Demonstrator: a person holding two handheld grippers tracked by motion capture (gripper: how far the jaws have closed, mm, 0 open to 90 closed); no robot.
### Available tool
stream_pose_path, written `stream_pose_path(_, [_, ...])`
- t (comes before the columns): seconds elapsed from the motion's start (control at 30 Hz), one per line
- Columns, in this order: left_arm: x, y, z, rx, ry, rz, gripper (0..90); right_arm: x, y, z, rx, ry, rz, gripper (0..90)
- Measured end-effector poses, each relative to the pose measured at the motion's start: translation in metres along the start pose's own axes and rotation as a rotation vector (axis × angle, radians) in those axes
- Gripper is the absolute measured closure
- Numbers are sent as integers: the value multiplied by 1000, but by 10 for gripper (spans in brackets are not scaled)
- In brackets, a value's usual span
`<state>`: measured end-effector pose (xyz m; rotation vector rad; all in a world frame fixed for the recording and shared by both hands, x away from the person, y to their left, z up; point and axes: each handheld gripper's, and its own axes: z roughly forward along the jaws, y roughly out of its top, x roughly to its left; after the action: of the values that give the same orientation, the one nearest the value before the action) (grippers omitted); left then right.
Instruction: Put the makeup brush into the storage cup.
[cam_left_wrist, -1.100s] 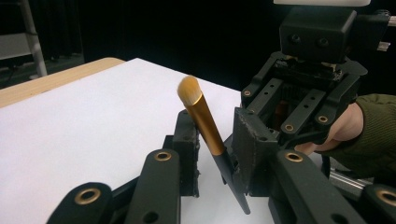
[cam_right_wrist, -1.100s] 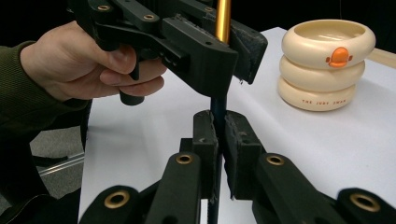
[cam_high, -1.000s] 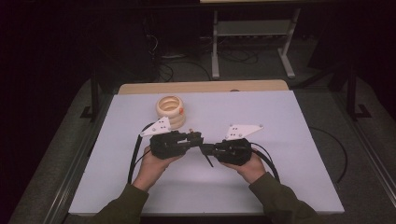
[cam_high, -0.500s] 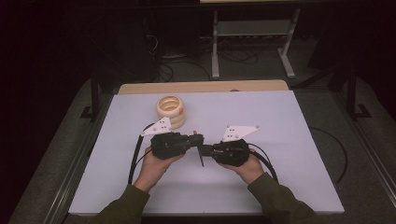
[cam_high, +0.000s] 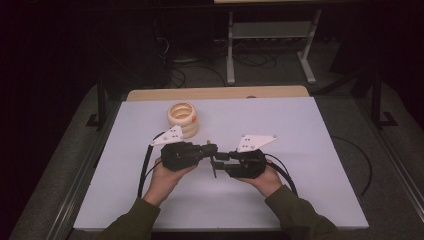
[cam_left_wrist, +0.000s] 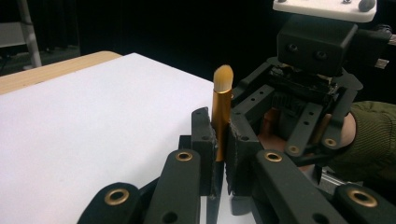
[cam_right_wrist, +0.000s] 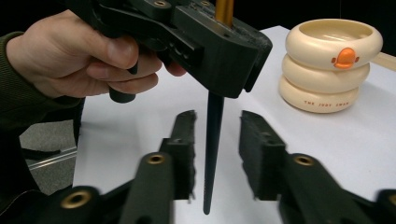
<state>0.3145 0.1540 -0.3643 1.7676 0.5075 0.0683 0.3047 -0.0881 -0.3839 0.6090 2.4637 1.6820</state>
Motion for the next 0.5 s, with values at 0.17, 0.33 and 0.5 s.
stream_pose_path(0.17, [2,0,-3,3,7,6,836,-2,-1,-1,13,-5,12,438])
stream_pose_path(0.33, [2,0,-5,7,10,10,837,-5,-2,-3,26,-10,37,325])
stream_pose_path(0.5, [3,0,-9,13,15,13,837,-7,-3,-6,59,-31,51,229])
